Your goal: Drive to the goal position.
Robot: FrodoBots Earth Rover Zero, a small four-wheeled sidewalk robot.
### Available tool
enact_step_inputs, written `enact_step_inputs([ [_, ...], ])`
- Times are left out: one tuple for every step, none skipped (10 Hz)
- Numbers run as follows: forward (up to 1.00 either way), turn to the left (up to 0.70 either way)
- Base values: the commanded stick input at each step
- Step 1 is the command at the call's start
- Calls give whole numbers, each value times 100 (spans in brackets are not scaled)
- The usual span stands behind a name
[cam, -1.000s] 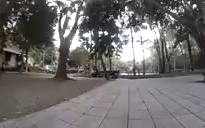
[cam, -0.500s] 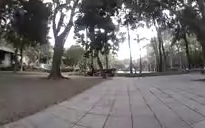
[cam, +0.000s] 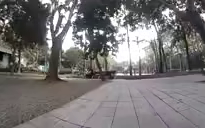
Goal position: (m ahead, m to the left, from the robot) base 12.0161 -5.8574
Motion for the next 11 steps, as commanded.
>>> enact_step_inputs([
  [70, 0],
  [70, 0],
  [70, -6],
  [70, -14],
  [70, -14],
  [70, -14],
  [70, -12],
  [70, -5],
  [70, -14],
  [70, -14],
  [70, -14],
])
